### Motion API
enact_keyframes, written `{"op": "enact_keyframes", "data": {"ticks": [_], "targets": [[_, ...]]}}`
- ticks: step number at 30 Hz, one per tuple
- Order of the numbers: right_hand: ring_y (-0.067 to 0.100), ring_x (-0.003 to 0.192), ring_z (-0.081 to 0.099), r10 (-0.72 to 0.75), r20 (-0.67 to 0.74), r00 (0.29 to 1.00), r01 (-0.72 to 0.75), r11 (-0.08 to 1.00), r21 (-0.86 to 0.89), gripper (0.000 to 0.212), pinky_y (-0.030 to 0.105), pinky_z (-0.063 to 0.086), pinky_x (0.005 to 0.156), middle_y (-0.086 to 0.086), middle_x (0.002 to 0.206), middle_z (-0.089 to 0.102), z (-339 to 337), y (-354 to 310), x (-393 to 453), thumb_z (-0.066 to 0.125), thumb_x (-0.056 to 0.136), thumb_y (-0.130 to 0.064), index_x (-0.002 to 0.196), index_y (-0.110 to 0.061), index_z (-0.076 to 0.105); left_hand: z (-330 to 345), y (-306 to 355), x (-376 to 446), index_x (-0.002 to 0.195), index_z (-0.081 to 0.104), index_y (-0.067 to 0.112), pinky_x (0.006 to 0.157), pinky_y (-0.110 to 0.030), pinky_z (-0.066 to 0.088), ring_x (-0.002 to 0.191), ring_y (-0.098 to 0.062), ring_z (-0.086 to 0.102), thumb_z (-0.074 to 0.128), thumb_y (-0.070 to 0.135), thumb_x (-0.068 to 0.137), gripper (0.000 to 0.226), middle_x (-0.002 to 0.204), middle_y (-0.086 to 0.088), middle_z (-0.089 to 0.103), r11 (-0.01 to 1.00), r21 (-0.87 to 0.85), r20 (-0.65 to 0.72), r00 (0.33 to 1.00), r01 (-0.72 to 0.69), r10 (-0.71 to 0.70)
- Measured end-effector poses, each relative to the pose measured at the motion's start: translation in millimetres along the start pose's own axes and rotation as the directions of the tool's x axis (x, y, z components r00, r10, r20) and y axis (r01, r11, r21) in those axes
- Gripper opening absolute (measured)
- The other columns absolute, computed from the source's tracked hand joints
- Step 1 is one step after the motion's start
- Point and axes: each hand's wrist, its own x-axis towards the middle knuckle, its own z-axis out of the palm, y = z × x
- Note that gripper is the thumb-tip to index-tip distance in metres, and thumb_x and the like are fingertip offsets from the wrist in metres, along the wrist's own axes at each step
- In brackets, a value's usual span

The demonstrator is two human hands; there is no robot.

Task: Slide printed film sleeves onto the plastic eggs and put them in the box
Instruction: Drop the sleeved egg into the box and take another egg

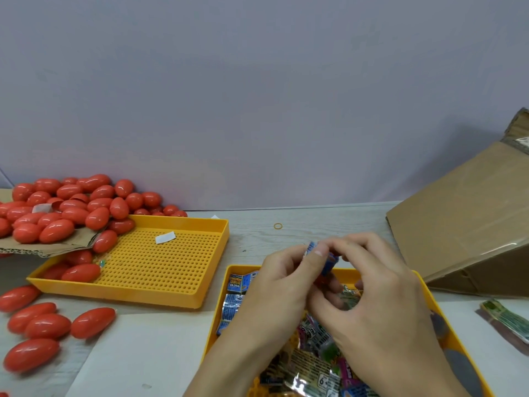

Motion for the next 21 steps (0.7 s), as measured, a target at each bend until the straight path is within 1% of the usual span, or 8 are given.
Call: {"op": "enact_keyframes", "data": {"ticks": [2, 5, 7, 9, 12, 16, 18, 21], "targets": [[0.004, 0.093, 0.056, 0.0, 0.021, 1.0, 0.0, 1.0, 0.026, 0.042, 0.01, 0.041, 0.068, -0.02, 0.098, 0.055, -1, 1, 0, 0.082, 0.069, -0.026, 0.107, -0.034, 0.067, -1, 0, 0, 0.107, 0.07, 0.008, 0.066, -0.03, 0.051, 0.066, -0.02, 0.063, 0.056, 0.044, 0.089, 0.043, 0.072, -0.004, 0.064, 1.0, 0.01, 0.01, 1.0, 0.014, -0.014], [-0.005, 0.091, 0.052, 0.0, 0.025, 1.0, -0.001, 0.997, 0.078, 0.043, 0.003, 0.038, 0.078, -0.02, 0.099, 0.058, -2, 0, 0, 0.079, 0.068, -0.026, 0.11, -0.032, 0.069, -1, 1, -1, 0.098, 0.073, 0.017, 0.061, -0.027, 0.05, 0.065, -0.02, 0.061, 0.055, 0.042, 0.089, 0.033, 0.07, -0.004, 0.062, 0.999, -0.031, 0.032, 0.999, 0.025, -0.024], [-0.011, 0.088, 0.049, 0.004, 0.017, 1.0, -0.005, 0.996, 0.086, 0.045, 0.002, 0.037, 0.079, -0.02, 0.1, 0.059, -3, -1, 1, 0.074, 0.066, -0.031, 0.111, -0.03, 0.07, -1, 3, -2, 0.094, 0.075, 0.023, 0.06, -0.026, 0.05, 0.065, -0.019, 0.06, 0.055, 0.042, 0.09, 0.028, 0.07, -0.004, 0.061, 0.998, -0.058, 0.052, 0.998, 0.031, -0.028], [-0.014, 0.086, 0.048, 0.004, 0.021, 1.0, -0.006, 0.995, 0.095, 0.045, 0.001, 0.037, 0.077, -0.019, 0.102, 0.061, -4, -2, 1, 0.079, 0.067, -0.029, 0.112, -0.027, 0.07, -1, 3, -3, 0.095, 0.075, 0.023, 0.062, -0.026, 0.05, 0.067, -0.018, 0.059, 0.055, 0.042, 0.09, 0.029, 0.07, -0.004, 0.06, 0.997, -0.062, 0.06, 0.998, 0.039, -0.036], [-0.013, 0.085, 0.049, -0.005, 0.038, 0.999, 0.001, 0.994, 0.109, 0.05, 0.001, 0.037, 0.076, -0.016, 0.103, 0.062, -5, 0, 1, 0.086, 0.066, -0.017, 0.113, -0.024, 0.071, -2, 5, -4, 0.095, 0.075, 0.022, 0.063, -0.026, 0.051, 0.067, -0.016, 0.058, 0.055, 0.043, 0.09, 0.029, 0.07, -0.003, 0.06, 0.996, -0.068, 0.049, 0.998, 0.05, -0.047], [-0.009, 0.088, 0.054, -0.004, 0.03, 1.0, 0.0, 0.989, 0.147, 0.051, 0.001, 0.039, 0.073, -0.019, 0.104, 0.061, -5, 2, 0, 0.087, 0.067, -0.016, 0.115, -0.026, 0.07, 0, 8, -6, 0.089, 0.077, 0.024, 0.064, -0.026, 0.052, 0.065, -0.016, 0.059, 0.06, 0.042, 0.094, 0.025, 0.069, -0.002, 0.061, 0.991, -0.123, 0.063, 0.997, 0.055, -0.047], [-0.004, 0.091, 0.057, -0.005, 0.036, 0.999, -0.001, 0.982, 0.187, 0.051, 0.002, 0.041, 0.07, -0.02, 0.106, 0.061, -5, 2, 1, 0.085, 0.069, -0.015, 0.116, -0.028, 0.069, 1, 9, -7, 0.087, 0.078, 0.02, 0.062, -0.026, 0.054, 0.063, -0.018, 0.06, 0.058, 0.038, 0.092, 0.028, 0.068, -0.006, 0.061, 0.98, -0.186, 0.069, 0.996, 0.071, -0.059], [0.002, 0.099, 0.06, -0.009, 0.067, 0.998, -0.01, 0.962, 0.275, 0.048, 0.003, 0.044, 0.067, -0.016, 0.107, 0.062, -6, 3, 1, 0.081, 0.072, -0.014, 0.116, -0.029, 0.069, 3, 10, -7, 0.104, 0.067, 0.002, 0.062, -0.027, 0.055, 0.061, -0.021, 0.061, 0.05, 0.035, 0.094, 0.039, 0.067, -0.011, 0.06, 0.96, -0.258, 0.091, 0.992, 0.107, -0.086]]}}
